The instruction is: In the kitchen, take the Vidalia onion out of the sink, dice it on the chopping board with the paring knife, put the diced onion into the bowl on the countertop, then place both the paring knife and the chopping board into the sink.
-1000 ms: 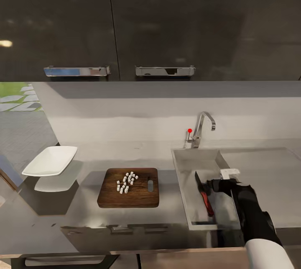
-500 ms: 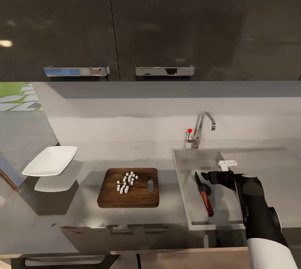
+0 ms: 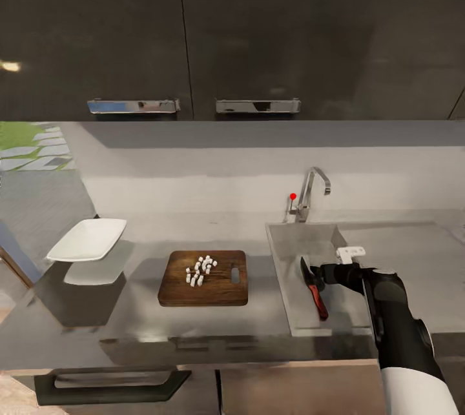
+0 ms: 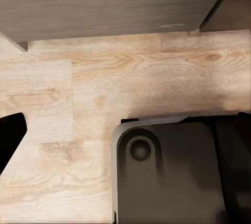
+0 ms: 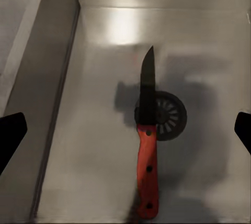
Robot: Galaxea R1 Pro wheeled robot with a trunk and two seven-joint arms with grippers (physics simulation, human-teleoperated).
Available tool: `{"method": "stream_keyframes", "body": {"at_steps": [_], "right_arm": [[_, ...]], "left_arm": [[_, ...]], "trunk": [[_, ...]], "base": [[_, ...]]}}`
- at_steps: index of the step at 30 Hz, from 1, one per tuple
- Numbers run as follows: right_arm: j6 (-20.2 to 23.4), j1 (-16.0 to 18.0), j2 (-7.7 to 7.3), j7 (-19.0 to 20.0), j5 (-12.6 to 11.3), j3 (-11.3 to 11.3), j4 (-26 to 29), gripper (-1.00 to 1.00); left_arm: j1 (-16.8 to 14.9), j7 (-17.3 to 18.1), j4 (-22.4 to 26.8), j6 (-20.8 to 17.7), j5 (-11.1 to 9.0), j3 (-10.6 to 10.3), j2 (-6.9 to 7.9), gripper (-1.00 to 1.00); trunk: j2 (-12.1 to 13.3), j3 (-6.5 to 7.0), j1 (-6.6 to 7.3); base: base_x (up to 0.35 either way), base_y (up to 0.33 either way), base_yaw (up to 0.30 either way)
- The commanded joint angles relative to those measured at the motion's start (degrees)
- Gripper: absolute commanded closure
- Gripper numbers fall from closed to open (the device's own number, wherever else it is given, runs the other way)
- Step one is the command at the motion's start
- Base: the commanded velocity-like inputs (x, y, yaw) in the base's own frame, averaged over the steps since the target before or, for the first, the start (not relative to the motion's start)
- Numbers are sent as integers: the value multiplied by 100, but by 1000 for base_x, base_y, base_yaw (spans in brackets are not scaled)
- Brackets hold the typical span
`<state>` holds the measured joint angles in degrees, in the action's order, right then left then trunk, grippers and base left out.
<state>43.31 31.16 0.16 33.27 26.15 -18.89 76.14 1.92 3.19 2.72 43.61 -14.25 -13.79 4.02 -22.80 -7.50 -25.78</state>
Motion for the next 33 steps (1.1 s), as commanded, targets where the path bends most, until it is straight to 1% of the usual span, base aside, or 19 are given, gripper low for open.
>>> {"method": "stream_keyframes", "body": {"at_steps": [1, 18, 25, 33], "right_arm": [[9, 5, 2, 56, 57, -8, 7, -100], [-1, 4, 2, 56, 49, -1, 9, -100], [-7, 4, 2, 56, 48, -1, 10, -100], [-15, 6, 2, 65, 48, -1, 12, -100]], "left_arm": [[2, 33, 10, 5, -61, -27, 2, -100], [2, 39, 9, 24, -61, -27, 2, -100], [2, 41, 9, 23, -61, -27, 2, -100], [2, 41, 9, 24, -61, -27, 2, -100]], "trunk": [[-12, -11, 0], [-12, -11, 0], [-12, -11, 0], [-12, -11, 0]], "base": [[-307, 111, 0], [-303, 148, 0], [-54, 241, 0], [0, 36, 0]]}}
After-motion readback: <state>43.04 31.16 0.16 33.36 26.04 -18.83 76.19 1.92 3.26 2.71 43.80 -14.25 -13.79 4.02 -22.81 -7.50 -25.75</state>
